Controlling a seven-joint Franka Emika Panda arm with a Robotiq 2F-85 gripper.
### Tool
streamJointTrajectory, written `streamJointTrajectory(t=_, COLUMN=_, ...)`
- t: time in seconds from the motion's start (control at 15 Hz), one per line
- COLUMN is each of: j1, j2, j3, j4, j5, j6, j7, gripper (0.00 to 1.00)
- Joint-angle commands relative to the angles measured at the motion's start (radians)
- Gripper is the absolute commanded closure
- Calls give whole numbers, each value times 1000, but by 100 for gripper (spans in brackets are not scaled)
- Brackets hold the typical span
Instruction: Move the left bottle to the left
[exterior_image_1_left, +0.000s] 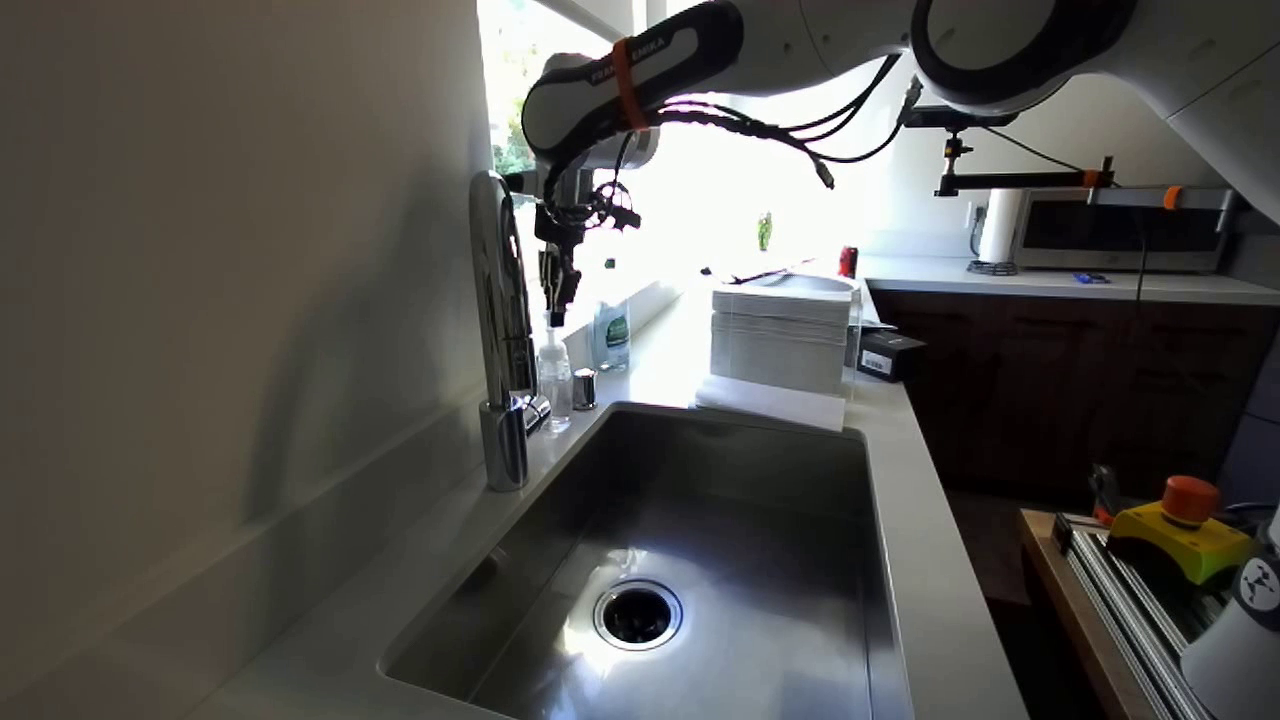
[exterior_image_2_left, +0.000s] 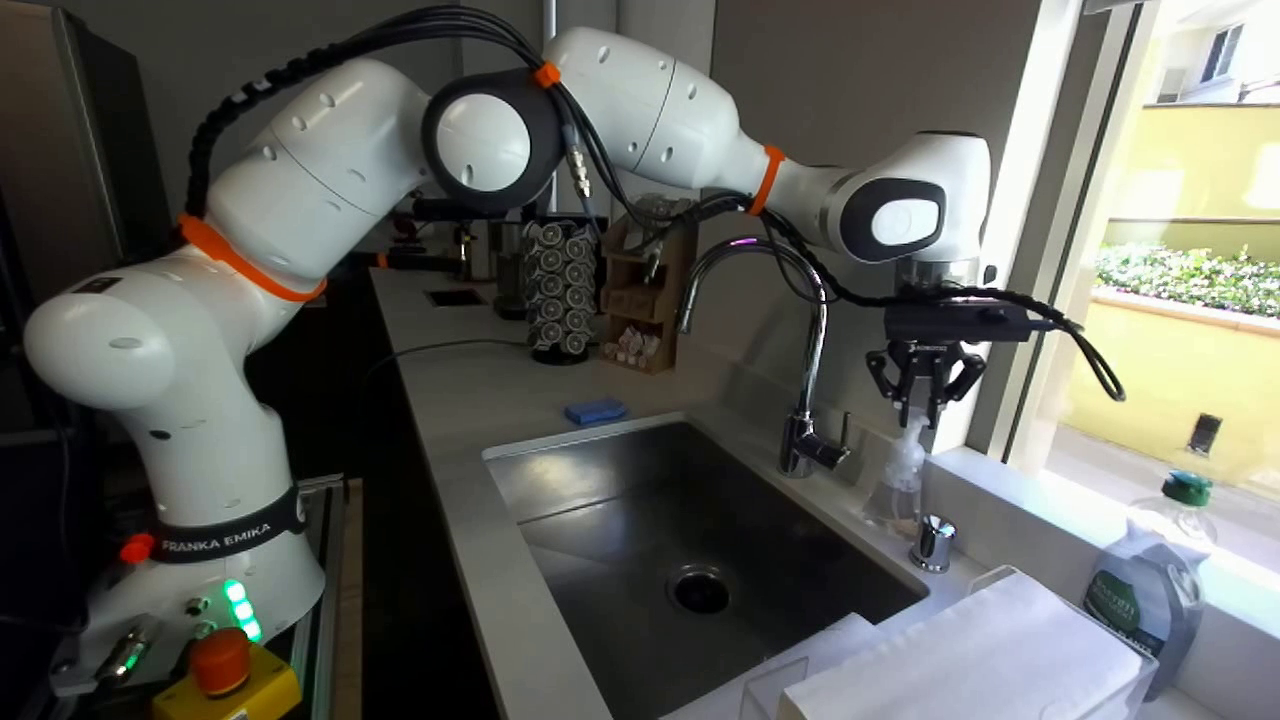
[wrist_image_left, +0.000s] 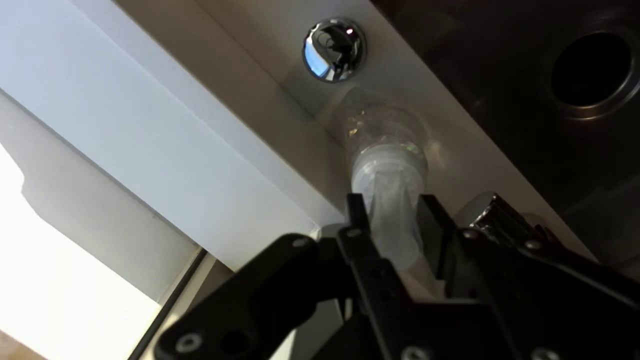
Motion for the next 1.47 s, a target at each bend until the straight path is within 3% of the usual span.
streamJointTrajectory(t=0.0, j1=21, j2=-52, j3=-24, j4=-73, j5=13, j6=-12, j7=166, gripper=92)
streamJointTrajectory(t=0.33, j1=58, j2=-94, j3=-70, j4=-141, j5=-13, j6=18, j7=440, gripper=92)
streamJointTrajectory(t=0.53, j1=53, j2=-107, j3=-60, j4=-165, j5=-32, j6=30, j7=550, gripper=92)
streamJointTrajectory(t=1.4, j1=80, j2=-110, j3=-68, j4=-172, j5=-127, j6=-10, j7=751, gripper=92)
